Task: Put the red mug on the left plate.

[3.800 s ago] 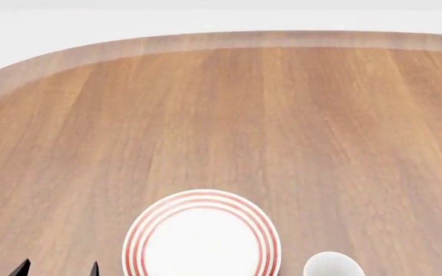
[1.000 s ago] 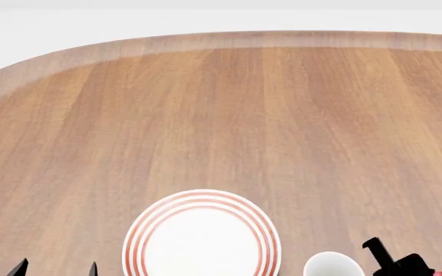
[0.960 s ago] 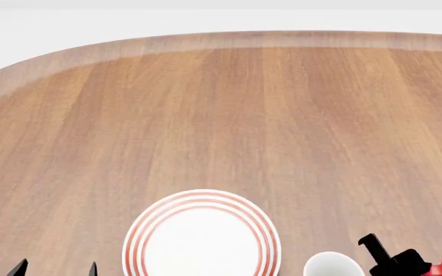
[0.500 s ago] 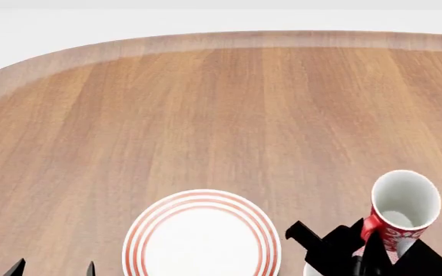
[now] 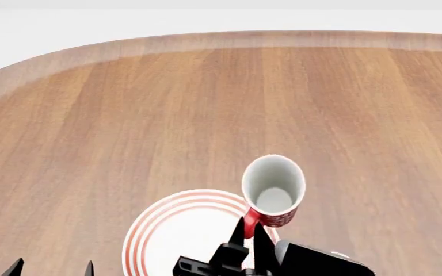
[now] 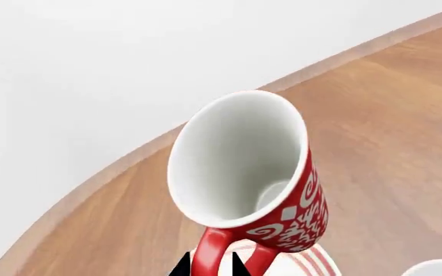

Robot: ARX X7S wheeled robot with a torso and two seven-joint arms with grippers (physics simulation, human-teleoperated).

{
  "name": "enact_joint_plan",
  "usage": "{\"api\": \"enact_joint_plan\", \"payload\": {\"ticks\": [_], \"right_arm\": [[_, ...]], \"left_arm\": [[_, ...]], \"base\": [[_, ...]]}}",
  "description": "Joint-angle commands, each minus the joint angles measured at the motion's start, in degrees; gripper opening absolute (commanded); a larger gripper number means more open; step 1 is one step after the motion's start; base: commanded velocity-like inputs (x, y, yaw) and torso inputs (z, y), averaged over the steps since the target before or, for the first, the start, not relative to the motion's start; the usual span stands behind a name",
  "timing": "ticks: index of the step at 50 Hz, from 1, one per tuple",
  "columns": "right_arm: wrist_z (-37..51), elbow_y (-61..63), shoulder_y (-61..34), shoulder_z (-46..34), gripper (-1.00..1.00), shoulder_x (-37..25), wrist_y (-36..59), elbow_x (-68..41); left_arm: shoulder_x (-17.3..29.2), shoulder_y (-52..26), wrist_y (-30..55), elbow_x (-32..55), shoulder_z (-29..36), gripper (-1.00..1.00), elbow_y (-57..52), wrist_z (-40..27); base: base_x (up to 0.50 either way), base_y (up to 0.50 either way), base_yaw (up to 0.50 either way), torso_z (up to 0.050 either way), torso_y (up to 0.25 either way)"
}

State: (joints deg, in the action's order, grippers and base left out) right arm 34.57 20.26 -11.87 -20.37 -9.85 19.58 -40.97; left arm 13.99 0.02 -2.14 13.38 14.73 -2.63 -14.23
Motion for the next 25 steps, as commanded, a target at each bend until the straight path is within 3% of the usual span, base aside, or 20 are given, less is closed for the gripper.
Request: {"api": "enact_joint_plan", "payload": {"ticks": [1,25], "right_arm": [[-5.56,-3.55,-1.44,-6.13,-1.00,1.40,-1.70,3.73],[-9.54,-24.29,-11.93,-8.16,-1.00,7.43,-1.64,1.09]], "left_arm": [[0.25,-0.09,-0.14,0.12,0.18,1.00,0.01,-0.36],[0.97,0.17,-0.54,1.15,0.37,1.00,-0.58,-0.49]], "base": [[0.00,0.00,0.00,0.000,0.000],[0.00,0.00,0.00,0.000,0.000]]}}
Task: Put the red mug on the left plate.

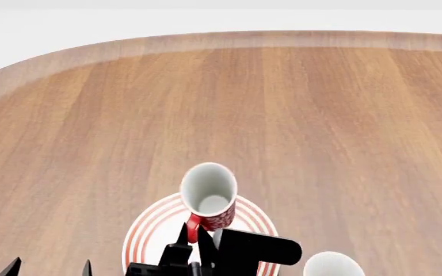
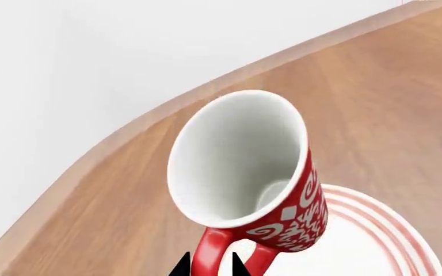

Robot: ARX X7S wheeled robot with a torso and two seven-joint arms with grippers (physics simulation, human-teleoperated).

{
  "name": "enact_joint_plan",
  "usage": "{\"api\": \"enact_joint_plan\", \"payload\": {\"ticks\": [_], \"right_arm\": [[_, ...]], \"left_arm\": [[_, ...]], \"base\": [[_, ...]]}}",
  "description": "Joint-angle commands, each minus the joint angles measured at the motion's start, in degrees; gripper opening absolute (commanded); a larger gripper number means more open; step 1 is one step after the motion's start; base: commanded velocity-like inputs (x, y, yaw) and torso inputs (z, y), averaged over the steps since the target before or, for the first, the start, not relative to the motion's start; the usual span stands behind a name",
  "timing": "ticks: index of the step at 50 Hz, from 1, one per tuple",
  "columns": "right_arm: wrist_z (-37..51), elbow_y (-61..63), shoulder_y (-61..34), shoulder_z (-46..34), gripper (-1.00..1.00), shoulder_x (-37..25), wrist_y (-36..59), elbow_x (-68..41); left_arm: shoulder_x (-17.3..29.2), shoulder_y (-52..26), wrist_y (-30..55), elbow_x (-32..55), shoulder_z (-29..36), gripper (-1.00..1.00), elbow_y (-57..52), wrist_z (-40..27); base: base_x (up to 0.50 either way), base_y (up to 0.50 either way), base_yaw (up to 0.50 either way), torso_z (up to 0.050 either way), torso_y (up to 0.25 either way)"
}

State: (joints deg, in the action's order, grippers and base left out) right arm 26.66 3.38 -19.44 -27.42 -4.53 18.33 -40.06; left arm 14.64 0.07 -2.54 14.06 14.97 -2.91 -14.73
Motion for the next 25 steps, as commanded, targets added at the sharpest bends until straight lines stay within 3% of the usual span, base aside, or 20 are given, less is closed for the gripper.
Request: {"api": "enact_joint_plan", "payload": {"ticks": [1,25], "right_arm": [[-1.41,-7.93,-4.63,-1.19,-1.00,2.21,-0.67,0.38],[-3.78,-19.34,-8.98,-3.22,-1.00,3.21,-2.00,-8.28]], "left_arm": [[0.36,0.14,-0.14,0.48,0.14,1.00,-0.34,-0.03],[0.77,-0.07,-0.26,0.63,0.53,1.00,-0.49,-0.65]], "base": [[0.00,0.00,0.00,0.000,0.000],[0.00,0.00,0.00,0.000,0.000]]}}
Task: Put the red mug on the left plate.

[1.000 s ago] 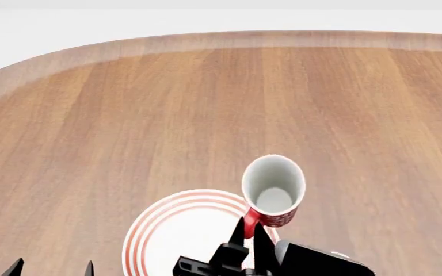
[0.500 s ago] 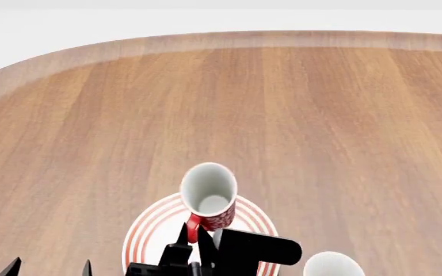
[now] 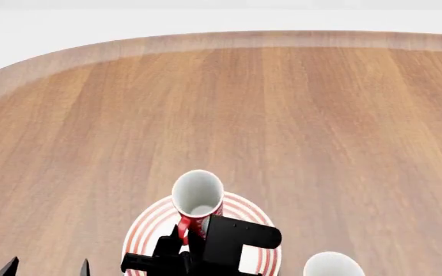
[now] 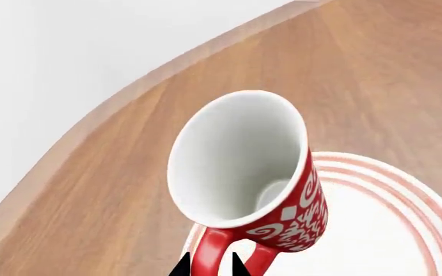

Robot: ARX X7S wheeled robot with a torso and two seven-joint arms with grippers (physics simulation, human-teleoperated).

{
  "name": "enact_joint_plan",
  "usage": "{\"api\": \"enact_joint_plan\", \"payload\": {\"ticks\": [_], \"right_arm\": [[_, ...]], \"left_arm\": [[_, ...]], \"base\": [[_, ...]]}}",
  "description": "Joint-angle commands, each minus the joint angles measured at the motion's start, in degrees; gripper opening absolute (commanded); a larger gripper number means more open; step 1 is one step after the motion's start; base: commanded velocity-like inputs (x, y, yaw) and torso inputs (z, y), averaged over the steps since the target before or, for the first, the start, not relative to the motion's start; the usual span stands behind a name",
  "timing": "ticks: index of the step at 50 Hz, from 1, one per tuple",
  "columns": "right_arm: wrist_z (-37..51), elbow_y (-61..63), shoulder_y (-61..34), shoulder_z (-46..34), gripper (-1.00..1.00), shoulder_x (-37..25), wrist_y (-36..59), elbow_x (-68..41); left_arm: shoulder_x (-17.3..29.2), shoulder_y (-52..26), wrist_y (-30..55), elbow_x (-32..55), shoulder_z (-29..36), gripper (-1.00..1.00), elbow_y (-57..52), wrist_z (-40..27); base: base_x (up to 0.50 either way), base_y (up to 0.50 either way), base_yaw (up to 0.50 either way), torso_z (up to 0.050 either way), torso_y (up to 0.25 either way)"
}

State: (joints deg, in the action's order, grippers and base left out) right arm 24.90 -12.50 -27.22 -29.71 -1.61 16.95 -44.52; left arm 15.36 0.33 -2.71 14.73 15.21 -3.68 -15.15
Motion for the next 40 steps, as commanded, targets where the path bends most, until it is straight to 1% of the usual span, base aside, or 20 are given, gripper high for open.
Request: {"api": "enact_joint_plan", "payload": {"ticks": [1,22,30,40], "right_arm": [[-2.18,-3.83,-1.35,-1.10,-1.00,0.31,-0.72,-4.10],[-3.91,-9.37,-3.69,-2.40,-1.00,-0.05,-2.68,-9.24],[-3.99,-14.06,-5.03,-2.76,-1.00,0.23,-4.69,-9.51],[-4.32,-16.66,-5.98,-4.22,-1.00,0.28,-6.17,-10.58]], "left_arm": [[0.13,-0.12,-0.17,-0.06,0.29,1.00,0.09,-0.28],[0.40,-0.07,-0.60,-0.28,0.77,1.00,0.33,-0.86],[0.46,-0.11,-0.73,-0.28,0.98,1.00,0.45,-1.00],[0.67,-0.12,-0.81,-0.16,1.07,1.00,0.41,-1.20]], "base": [[0.00,0.00,0.00,0.000,0.000],[0.00,0.00,0.00,0.000,0.000],[0.00,0.00,0.00,0.000,0.000],[0.00,0.00,0.00,0.000,0.000]]}}
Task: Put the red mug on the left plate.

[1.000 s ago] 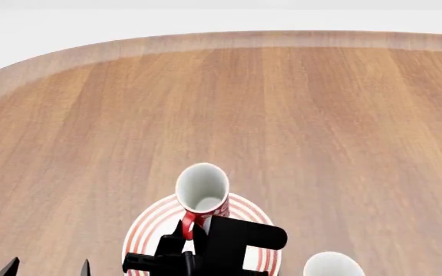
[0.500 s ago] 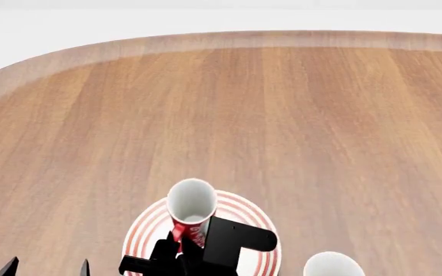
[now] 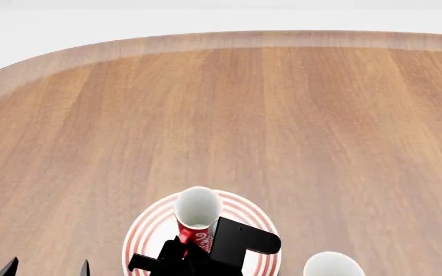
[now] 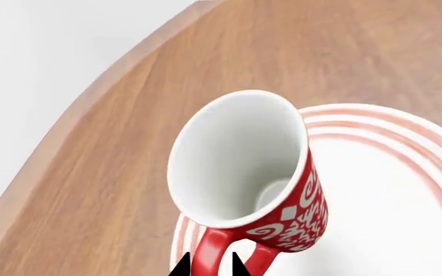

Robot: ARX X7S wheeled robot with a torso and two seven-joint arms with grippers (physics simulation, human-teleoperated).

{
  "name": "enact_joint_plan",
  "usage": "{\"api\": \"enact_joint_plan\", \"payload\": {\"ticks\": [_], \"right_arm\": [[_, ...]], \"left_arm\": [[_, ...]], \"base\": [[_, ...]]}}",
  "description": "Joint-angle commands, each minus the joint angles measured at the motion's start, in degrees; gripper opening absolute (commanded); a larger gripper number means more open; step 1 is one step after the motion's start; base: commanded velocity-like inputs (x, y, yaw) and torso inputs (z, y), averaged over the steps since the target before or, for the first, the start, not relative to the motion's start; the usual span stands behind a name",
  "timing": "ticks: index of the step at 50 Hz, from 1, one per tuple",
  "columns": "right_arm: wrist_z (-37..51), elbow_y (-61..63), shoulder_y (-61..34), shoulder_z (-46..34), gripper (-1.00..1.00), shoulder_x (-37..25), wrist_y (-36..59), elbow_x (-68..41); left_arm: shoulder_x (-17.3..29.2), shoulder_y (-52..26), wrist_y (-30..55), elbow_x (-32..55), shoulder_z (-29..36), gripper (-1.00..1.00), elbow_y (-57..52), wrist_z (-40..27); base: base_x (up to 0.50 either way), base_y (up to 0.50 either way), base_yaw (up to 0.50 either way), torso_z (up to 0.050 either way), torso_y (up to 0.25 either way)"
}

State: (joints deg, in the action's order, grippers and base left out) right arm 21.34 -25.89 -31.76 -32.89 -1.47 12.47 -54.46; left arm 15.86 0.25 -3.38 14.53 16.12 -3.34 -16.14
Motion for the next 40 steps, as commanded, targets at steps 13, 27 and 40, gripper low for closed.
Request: {"api": "enact_joint_plan", "payload": {"ticks": [13,27,40], "right_arm": [[-2.19,-8.51,-3.24,-3.23,-1.00,0.68,-4.18,-2.05],[-2.53,-12.32,-4.67,-6.14,-1.00,0.77,-6.62,-4.46],[-3.35,-14.85,-5.72,-9.23,-1.00,0.81,-8.59,-7.13]], "left_arm": [[0.37,-0.19,-0.05,0.26,0.40,1.00,-0.01,-0.39],[0.69,0.06,-0.14,0.37,0.60,1.00,-0.50,-0.72],[0.73,-0.20,-0.33,0.34,0.83,1.00,-0.07,-0.93]], "base": [[0.00,0.00,0.00,0.000,0.001],[0.00,0.00,0.00,0.000,0.000],[0.00,0.00,0.00,0.000,0.001]]}}
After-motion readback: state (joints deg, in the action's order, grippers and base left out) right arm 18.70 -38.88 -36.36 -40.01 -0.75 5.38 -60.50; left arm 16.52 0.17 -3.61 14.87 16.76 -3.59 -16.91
